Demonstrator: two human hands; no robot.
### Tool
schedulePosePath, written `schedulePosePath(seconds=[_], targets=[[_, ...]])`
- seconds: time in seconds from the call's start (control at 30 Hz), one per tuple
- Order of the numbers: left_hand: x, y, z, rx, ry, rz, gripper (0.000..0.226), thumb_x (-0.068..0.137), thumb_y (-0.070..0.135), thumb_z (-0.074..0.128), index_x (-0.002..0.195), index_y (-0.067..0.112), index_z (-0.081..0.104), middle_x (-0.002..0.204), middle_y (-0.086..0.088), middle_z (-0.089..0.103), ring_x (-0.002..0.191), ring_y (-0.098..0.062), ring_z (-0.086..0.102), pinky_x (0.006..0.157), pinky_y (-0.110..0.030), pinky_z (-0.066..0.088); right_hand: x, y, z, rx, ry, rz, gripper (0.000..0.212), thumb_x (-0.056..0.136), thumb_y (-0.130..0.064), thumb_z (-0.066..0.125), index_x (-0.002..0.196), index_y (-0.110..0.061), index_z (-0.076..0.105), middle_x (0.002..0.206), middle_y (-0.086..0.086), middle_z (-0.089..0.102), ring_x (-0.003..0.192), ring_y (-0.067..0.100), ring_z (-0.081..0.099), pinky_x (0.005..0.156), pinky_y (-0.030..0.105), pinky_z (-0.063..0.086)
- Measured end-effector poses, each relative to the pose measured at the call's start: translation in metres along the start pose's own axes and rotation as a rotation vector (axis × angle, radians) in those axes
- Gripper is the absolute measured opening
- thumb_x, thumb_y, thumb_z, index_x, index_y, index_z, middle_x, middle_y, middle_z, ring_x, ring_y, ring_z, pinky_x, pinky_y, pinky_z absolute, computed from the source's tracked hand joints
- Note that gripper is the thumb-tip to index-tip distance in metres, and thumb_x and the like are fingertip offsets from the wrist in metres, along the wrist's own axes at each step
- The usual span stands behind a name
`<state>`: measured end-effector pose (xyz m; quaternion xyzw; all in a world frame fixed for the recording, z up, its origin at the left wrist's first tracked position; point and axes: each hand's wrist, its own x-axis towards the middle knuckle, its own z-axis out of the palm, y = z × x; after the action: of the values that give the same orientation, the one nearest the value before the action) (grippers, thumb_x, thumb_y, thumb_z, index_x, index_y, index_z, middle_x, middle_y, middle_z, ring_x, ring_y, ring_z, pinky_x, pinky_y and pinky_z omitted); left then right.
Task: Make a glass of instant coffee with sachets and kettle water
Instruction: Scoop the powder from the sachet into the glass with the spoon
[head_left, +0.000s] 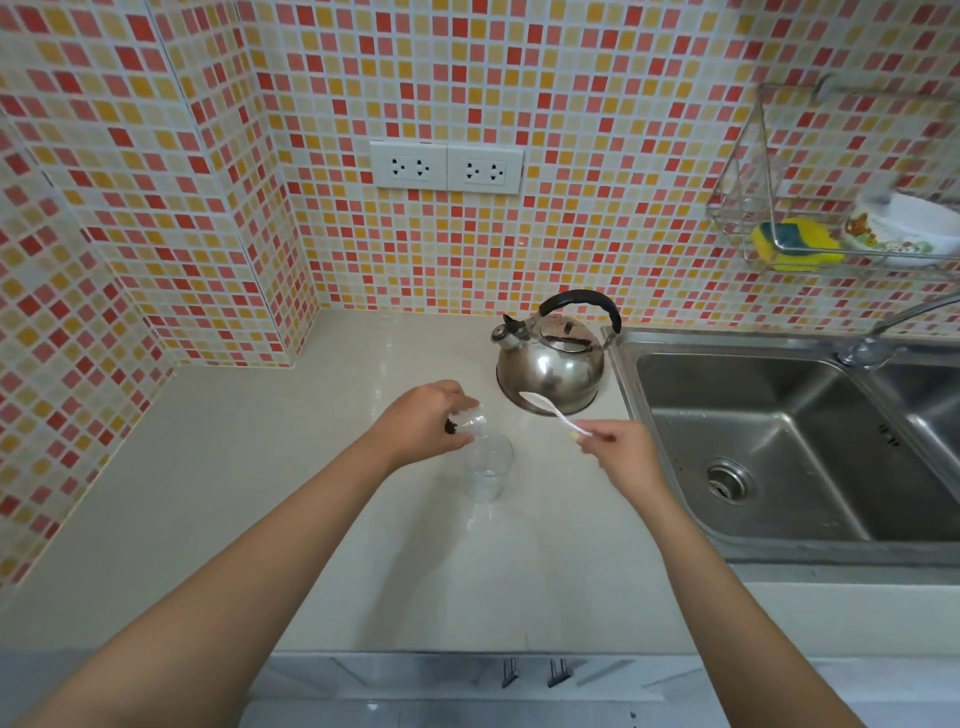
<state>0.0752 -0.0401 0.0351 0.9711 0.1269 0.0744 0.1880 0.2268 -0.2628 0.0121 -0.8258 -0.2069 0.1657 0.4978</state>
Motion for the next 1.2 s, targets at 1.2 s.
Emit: schedulePosePath(seconds=[1.2], targets=[[0.016, 0.025, 0.018, 0.572, -0.275, 0.294, 0.025, 0.088, 0.023, 0.051, 0.103, 0.013, 0.069, 0.101, -0.005, 0.059, 0.089, -0.024, 0.057, 0.063, -0.031, 0.039, -0.024, 0.009, 0.03, -0.342, -0.053, -0.09, 0.021, 0.083, -0.007, 0.064, 0.095, -0.019, 0.076, 0.09, 0.007, 0.062, 0.081, 0.022, 0.06, 0.07, 0.034, 0.049]])
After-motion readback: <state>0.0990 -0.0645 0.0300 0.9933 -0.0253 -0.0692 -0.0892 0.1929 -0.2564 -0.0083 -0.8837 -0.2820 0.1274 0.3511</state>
